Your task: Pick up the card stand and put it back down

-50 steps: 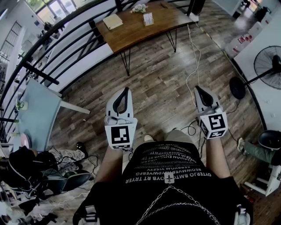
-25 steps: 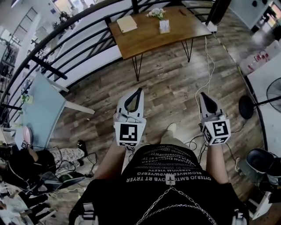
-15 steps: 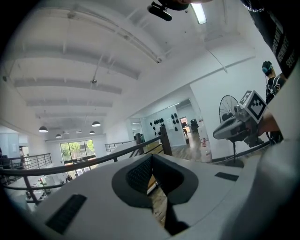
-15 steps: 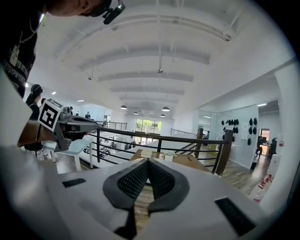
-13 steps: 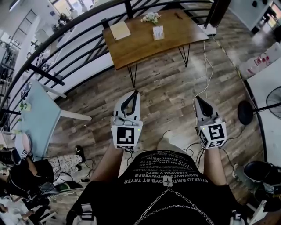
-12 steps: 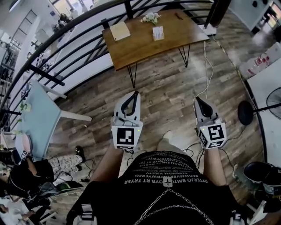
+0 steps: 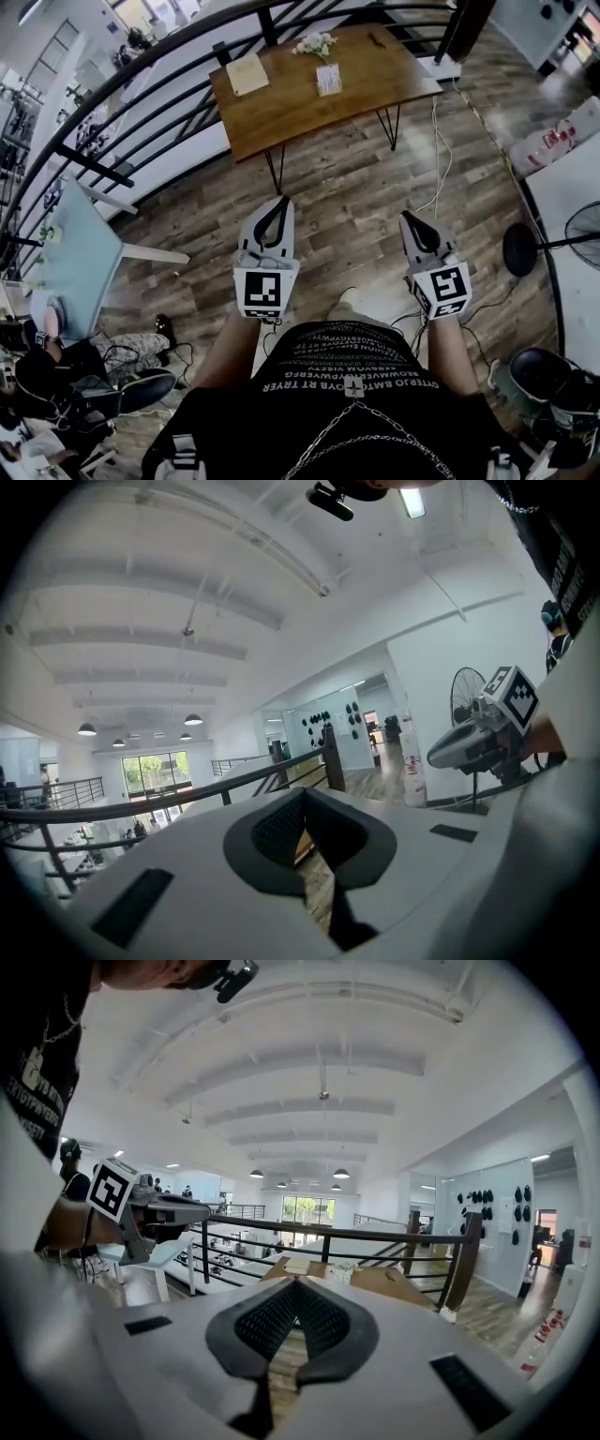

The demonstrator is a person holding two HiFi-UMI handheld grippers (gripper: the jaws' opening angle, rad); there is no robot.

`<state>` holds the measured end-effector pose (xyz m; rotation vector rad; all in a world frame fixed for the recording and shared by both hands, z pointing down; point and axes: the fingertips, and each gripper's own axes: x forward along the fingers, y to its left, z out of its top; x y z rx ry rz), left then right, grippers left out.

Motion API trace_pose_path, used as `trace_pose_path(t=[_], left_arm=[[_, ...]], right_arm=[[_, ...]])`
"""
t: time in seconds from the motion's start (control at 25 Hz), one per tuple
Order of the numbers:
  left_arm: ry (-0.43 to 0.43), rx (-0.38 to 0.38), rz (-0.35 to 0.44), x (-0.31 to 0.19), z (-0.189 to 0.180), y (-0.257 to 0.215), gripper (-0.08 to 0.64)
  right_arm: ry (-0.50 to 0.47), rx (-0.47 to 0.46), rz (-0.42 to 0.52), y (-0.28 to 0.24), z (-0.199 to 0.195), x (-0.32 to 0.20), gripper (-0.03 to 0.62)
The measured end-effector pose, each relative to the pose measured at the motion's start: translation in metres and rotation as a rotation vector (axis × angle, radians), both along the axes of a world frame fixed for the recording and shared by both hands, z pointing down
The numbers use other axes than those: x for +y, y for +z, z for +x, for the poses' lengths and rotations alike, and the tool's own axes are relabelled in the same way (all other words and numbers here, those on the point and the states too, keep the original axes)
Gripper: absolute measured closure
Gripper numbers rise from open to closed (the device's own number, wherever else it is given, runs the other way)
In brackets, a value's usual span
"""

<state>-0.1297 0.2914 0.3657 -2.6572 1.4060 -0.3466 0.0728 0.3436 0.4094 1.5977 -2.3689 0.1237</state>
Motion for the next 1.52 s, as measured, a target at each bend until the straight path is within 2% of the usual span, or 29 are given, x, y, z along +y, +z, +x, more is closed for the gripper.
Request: trace_pose_path(t=[0.32, 0.48, 0.96, 1.52], left_arm=[[-0.013, 0.009, 0.023, -0.023, 0.041, -0.011, 0.535], [-0.033, 0.008, 0.028, -0.029, 0.048, -0.011, 0.535], [-0.113, -0.025, -0.010, -0.022, 0.025, 0.001, 0.535], [-0.088, -0.041, -0.009, -0.054, 0.014, 0.015, 0.535]], right_arm=[[-0.007, 0.014, 0.026, -0.013, 0.047, -0.026, 0.577], [-0.034, 0.014, 0.027, -0.014, 0.055, -0.039, 0.577], [-0.113, -0.015, 0.008, -0.004, 0.037, -0.049, 0.577], [-0.111, -0.015, -0.005, 0.014, 0.020, -0.083, 0.577]])
